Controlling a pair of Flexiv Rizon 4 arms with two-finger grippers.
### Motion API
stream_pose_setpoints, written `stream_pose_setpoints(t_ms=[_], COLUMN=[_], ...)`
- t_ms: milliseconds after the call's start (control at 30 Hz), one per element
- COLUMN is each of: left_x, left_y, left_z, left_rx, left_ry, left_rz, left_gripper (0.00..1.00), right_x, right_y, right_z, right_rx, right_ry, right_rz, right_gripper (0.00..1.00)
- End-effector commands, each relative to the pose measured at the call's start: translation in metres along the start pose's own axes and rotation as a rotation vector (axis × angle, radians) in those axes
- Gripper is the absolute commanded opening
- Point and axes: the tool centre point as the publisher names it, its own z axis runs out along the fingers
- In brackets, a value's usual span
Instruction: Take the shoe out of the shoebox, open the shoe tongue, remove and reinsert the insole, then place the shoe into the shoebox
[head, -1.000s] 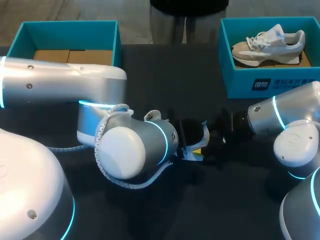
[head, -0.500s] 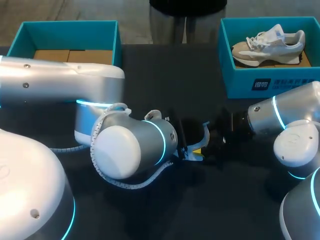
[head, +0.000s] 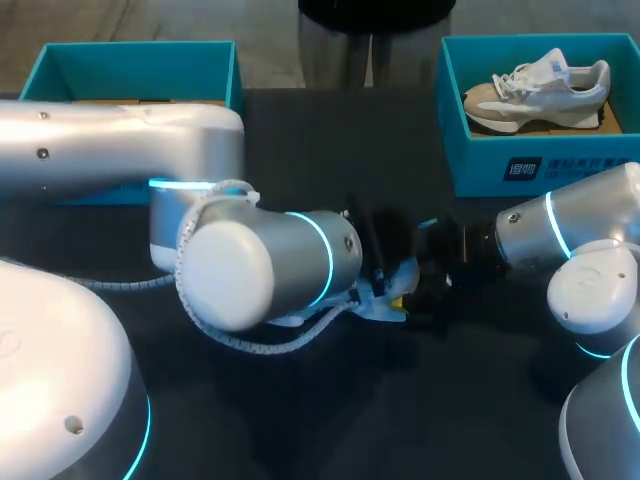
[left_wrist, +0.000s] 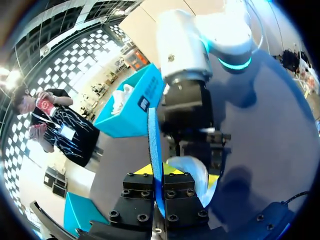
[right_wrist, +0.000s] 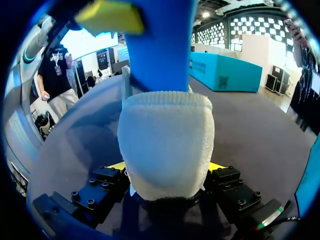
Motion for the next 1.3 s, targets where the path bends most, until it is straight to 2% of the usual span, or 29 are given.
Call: stream_pose_setpoints(t_ms=[33, 300, 767, 967, 1133, 1300], left_x=[-0.012, -0.030, -0.079, -0.091, -0.098, -0.096], left_y=[-0.007, -0.029, -0.088, -0.108, -0.116, -0.119], left_z=[-0.007, -0.017, -0.049, -0.061, -0.067, -0.063], left_rx=[0.016, 0.108, 0.293, 0.330, 0.346, 0.316], left_ry=[0.021, 0.078, 0.173, 0.215, 0.216, 0.215], left_rz=[-0.010, -0.079, -0.156, -0.142, -0.123, -0.075], left_gripper=[0.00, 0.00, 0.00, 0.00, 0.00, 0.00], right_x=[-0.002, -0.002, -0.002, -0.002, -0.002, -0.002], right_y=[-0.003, -0.003, -0.003, -0.003, -0.003, -0.003], right_z=[0.001, 0.001, 0.001, 0.001, 0.001, 0.001], right_rx=[0.002, 0.002, 0.002, 0.002, 0.002, 0.002], right_ry=[0.000, 0.000, 0.000, 0.000, 0.000, 0.000], right_rz=[0.000, 0.000, 0.000, 0.000, 0.000, 0.000], right_gripper=[0.00, 0.00, 0.00, 0.00, 0.00, 0.00])
